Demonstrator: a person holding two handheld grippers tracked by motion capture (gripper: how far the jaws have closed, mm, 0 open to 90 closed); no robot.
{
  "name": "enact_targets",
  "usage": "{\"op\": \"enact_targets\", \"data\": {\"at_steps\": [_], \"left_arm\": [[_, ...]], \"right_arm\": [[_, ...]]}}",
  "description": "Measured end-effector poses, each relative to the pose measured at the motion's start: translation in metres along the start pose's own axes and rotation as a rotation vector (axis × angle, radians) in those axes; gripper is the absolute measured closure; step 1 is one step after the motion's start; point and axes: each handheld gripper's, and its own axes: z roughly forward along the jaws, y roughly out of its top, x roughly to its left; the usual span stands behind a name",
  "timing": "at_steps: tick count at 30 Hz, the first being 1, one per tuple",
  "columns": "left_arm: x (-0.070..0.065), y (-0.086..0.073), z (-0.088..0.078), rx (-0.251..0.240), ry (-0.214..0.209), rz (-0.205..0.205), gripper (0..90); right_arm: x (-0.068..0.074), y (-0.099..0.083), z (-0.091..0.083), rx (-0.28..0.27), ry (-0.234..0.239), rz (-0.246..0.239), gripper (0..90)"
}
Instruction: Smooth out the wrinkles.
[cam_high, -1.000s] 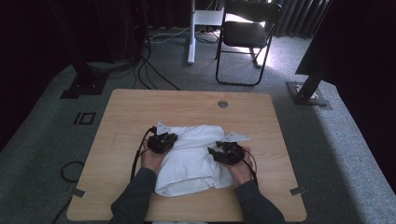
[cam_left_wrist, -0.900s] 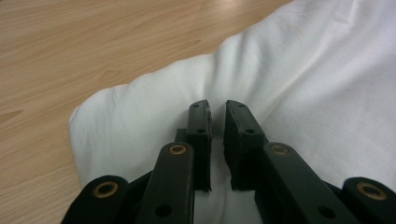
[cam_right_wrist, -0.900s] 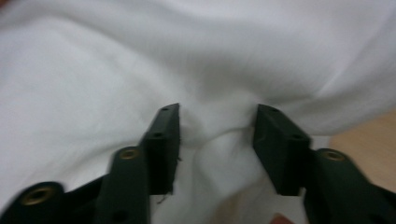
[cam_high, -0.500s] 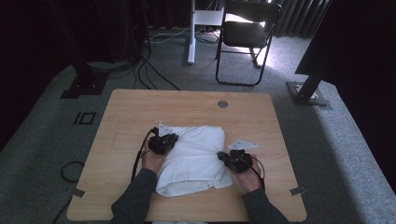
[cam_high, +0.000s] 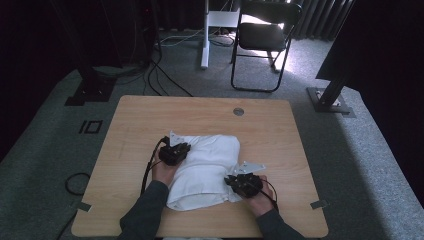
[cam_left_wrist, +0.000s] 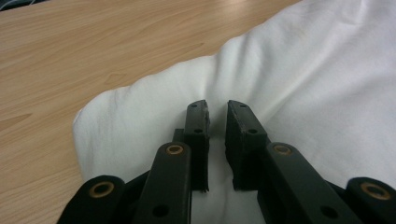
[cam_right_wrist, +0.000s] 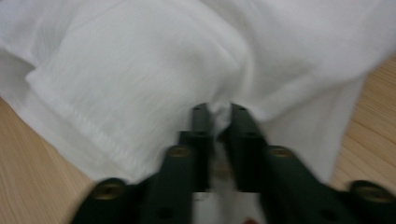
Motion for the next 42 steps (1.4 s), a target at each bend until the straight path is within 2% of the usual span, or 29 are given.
{"op": "enact_targets", "data": {"at_steps": [6, 9, 11, 13, 14, 15, 18, 22, 23, 25, 26, 27, 28, 30, 34, 37, 38, 40, 41, 42], "left_arm": [[-0.002, 0.000, 0.000, -0.004, 0.013, 0.016, 78.7], [-0.002, 0.000, 0.000, -0.005, 0.015, 0.016, 78.4], [-0.002, 0.000, 0.000, -0.008, 0.019, 0.021, 77.5], [-0.002, 0.001, 0.002, -0.009, 0.021, 0.019, 77.1], [-0.003, 0.002, 0.002, -0.008, 0.025, 0.023, 77.1], [-0.004, 0.003, 0.004, -0.008, 0.027, 0.022, 77.1], [-0.006, 0.007, 0.009, -0.003, 0.036, 0.026, 77.0], [-0.008, 0.015, 0.017, 0.009, 0.041, 0.034, 76.6], [-0.008, 0.017, 0.019, 0.013, 0.044, 0.038, 76.4], [-0.008, 0.019, 0.023, 0.015, 0.041, 0.046, 76.3], [-0.008, 0.021, 0.025, 0.015, 0.039, 0.046, 76.3], [-0.007, 0.022, 0.026, 0.015, 0.036, 0.047, 76.3], [-0.007, 0.022, 0.027, 0.014, 0.037, 0.050, 76.3], [-0.007, 0.024, 0.029, 0.016, 0.036, 0.054, 76.2], [-0.006, 0.024, 0.030, 0.011, 0.033, 0.072, 75.6], [-0.007, 0.024, 0.031, 0.009, 0.040, 0.083, 75.3], [-0.007, 0.024, 0.031, 0.007, 0.038, 0.082, 75.2], [-0.008, 0.026, 0.033, 0.010, 0.041, 0.096, 74.9], [-0.009, 0.027, 0.034, 0.007, 0.042, 0.106, 74.9], [-0.007, 0.027, 0.036, 0.006, 0.033, 0.108, 74.7]], "right_arm": [[-0.012, -0.013, -0.041, -0.079, -0.049, 0.033, 89.1], [-0.018, -0.021, -0.053, -0.073, -0.074, 0.047, 87.4], [-0.021, -0.025, -0.058, -0.061, -0.113, 0.043, 86.7], [-0.025, -0.027, -0.063, -0.069, -0.118, 0.059, 78.4], [-0.027, -0.027, -0.065, -0.089, -0.118, 0.072, 71.0], [-0.026, -0.025, -0.067, -0.113, -0.107, 0.081, 68.4], [-0.009, -0.013, -0.063, -0.176, -0.013, 0.033, 58.9], [0.025, 0.005, -0.031, -0.141, 0.084, -0.060, 51.4], [0.029, 0.007, -0.026, -0.135, 0.090, -0.067, 49.0], [0.037, 0.013, -0.012, -0.118, 0.069, -0.094, 45.7], [0.039, 0.015, -0.005, -0.095, 0.049, -0.097, 47.1], [0.039, 0.017, 0.001, -0.071, 0.022, -0.094, 53.2], [0.038, 0.018, 0.007, -0.044, 0.007, -0.083, 63.9], [0.034, 0.017, 0.012, -0.020, 0.011, -0.070, 87.4], [0.038, 0.011, -0.004, -0.054, 0.011, -0.092, 88.9], [0.038, 0.001, -0.021, -0.072, 0.010, -0.089, 89.5], [0.038, -0.003, -0.026, -0.067, 0.028, -0.080, 89.5], [0.038, -0.012, -0.033, -0.067, 0.022, -0.084, 88.5], [0.035, -0.015, -0.035, -0.072, 0.040, -0.084, 83.6], [0.032, -0.016, -0.037, -0.082, 0.047, -0.079, 71.0]]}}
